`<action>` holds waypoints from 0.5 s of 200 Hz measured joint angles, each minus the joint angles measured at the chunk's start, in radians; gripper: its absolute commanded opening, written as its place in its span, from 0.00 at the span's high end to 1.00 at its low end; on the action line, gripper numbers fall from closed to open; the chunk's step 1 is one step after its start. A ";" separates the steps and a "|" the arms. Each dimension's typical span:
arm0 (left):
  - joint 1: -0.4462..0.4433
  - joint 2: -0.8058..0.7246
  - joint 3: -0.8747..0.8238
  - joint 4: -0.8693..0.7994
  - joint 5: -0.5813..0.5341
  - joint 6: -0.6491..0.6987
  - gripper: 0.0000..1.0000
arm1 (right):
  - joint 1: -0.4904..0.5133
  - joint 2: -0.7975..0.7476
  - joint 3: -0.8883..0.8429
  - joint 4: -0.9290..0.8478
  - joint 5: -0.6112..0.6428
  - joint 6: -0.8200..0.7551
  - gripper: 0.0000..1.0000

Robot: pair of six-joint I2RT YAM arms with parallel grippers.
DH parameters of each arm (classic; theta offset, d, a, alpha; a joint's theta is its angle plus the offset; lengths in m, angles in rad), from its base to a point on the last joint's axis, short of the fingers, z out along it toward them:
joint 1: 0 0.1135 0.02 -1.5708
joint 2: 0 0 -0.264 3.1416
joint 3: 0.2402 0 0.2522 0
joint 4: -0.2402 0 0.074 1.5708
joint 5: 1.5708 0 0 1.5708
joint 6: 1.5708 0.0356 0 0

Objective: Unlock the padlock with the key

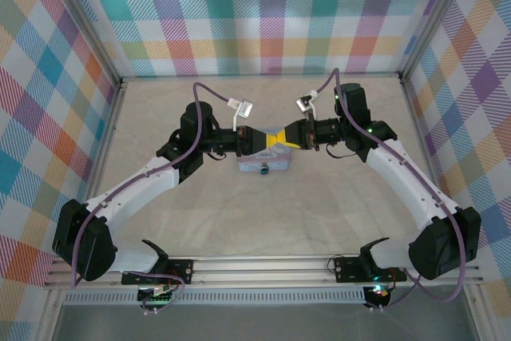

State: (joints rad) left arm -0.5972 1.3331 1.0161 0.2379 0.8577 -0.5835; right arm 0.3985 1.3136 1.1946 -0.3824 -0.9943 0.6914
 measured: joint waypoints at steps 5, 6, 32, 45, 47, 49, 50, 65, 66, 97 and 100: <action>0.000 0.000 0.000 0.000 -0.003 0.000 0.89 | 0.000 -0.001 0.000 0.000 0.002 0.000 1.00; 0.000 -0.001 0.000 0.000 -0.003 0.000 0.88 | 0.000 -0.001 0.000 0.000 0.002 0.000 1.00; -0.003 -0.003 -0.005 -0.001 -0.014 0.006 0.54 | 0.000 -0.004 -0.002 0.001 0.006 0.001 1.00; -0.003 -0.005 -0.014 -0.003 -0.023 0.003 0.54 | 0.000 -0.011 -0.004 0.000 0.008 0.001 1.00; -0.003 -0.005 -0.015 -0.003 -0.023 0.003 0.54 | 0.000 -0.013 -0.004 0.000 0.009 0.002 1.00; -0.003 -0.005 -0.016 -0.003 -0.025 0.003 0.54 | 0.000 -0.014 -0.004 0.000 0.010 0.003 1.00; -0.003 -0.005 -0.017 -0.003 -0.025 0.003 0.54 | 0.000 -0.014 -0.004 0.000 0.010 0.003 1.00; -0.003 -0.005 -0.023 0.002 -0.027 0.000 0.51 | 0.000 -0.022 -0.004 0.000 0.016 0.005 1.00; -0.003 -0.005 -0.023 0.002 -0.028 0.000 0.51 | 0.000 -0.023 -0.004 0.000 0.016 0.005 1.00; -0.009 -0.005 -0.032 0.010 -0.031 -0.012 0.47 | 0.000 -0.026 -0.005 0.000 0.031 0.011 1.00; -0.010 -0.005 -0.032 0.010 -0.031 -0.013 0.47 | 0.000 -0.026 -0.005 0.000 0.033 0.012 1.00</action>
State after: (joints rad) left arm -0.6075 1.3285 0.9840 0.2478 0.8268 -0.5961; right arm 0.3985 1.2873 1.1900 -0.3820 -0.9615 0.7036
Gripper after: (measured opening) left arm 0.525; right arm 0.052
